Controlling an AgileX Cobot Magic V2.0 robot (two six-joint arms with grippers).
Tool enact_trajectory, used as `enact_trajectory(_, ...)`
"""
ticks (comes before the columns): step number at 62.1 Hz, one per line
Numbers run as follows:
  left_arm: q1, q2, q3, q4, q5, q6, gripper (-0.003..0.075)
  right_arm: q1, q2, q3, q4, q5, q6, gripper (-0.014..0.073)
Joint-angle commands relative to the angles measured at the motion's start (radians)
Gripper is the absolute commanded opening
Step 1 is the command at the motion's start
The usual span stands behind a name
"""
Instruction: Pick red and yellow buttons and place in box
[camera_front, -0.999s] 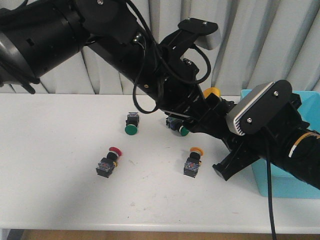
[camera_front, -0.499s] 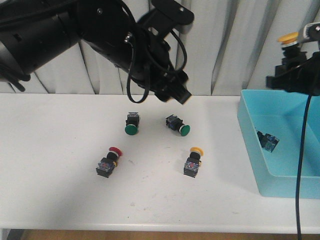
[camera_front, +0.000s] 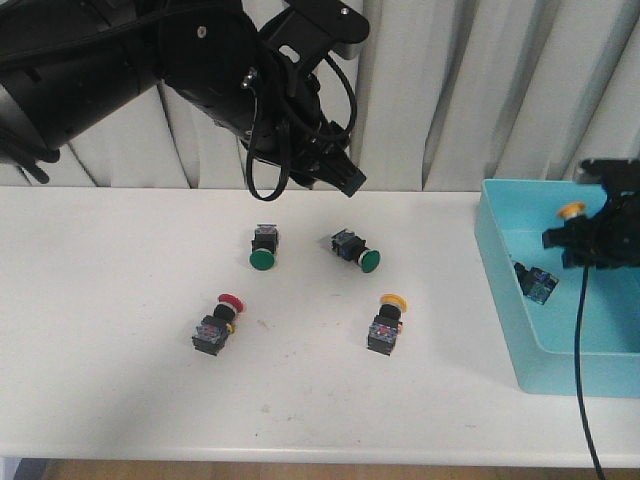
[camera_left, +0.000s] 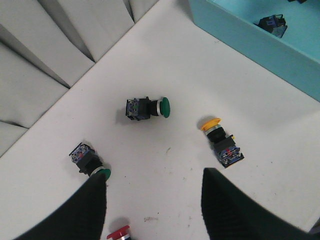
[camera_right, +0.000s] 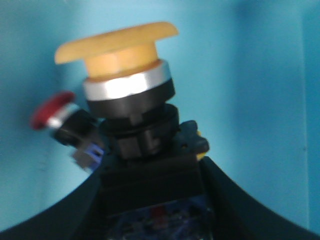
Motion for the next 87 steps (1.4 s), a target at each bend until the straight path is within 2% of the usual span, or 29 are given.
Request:
enact_trajectory(1, 0.002, -0.057, -0.026, 0.006, -0.033, -0.012, 0.0407, -0.008, 0.002, -0.07, -0.099, 0.008, 0.083, 0.0037)
enact_trajectory(14, 0.002, -0.057, -0.026, 0.006, -0.027, -0.012, 0.0407, -0.008, 0.088, -0.129, -0.11, 0.078, 0.105, 0.0126)
enact_trajectory(18, 0.002, -0.057, -0.026, 0.006, -0.027, -0.012, 0.0407, -0.008, 0.11, -0.142, -0.112, 0.097, 0.103, 0.0183)
enact_trajectory(30, 0.002, -0.057, -0.026, 0.006, -0.027, -0.012, 0.0407, -0.009, 0.132, -0.151, -0.128, 0.098, 0.103, 0.0435)
enact_trajectory(39, 0.002, -0.057, -0.026, 0.006, -0.027, -0.012, 0.0407, -0.009, 0.118, -0.152, -0.127, 0.091, 0.1, 0.0538)
enact_trajectory(49, 0.002, -0.057, -0.026, 0.006, -0.027, -0.012, 0.0407, -0.007, 0.026, -0.152, -0.124, 0.095, 0.099, 0.0541)
enact_trajectory(56, 0.002, -0.057, -0.026, 0.006, -0.03, -0.012, 0.0407, -0.006, -0.098, -0.152, -0.073, 0.08, 0.071, 0.053)
enact_trajectory(66, 0.002, -0.057, -0.026, 0.007, -0.034, -0.012, 0.0407, -0.006, -0.32, -0.152, 0.075, 0.048, -0.032, 0.051)
enact_trajectory(76, 0.002, -0.057, -0.026, 0.008, -0.042, -0.005, 0.04, -0.006, -0.533, -0.149, 0.278, 0.038, -0.158, 0.0482)
enact_trajectory(87, 0.002, -0.07, -0.026, 0.007, -0.072, -0.005, 0.0328, -0.006, -0.743, -0.144, 0.473, 0.07, -0.268, 0.0402)
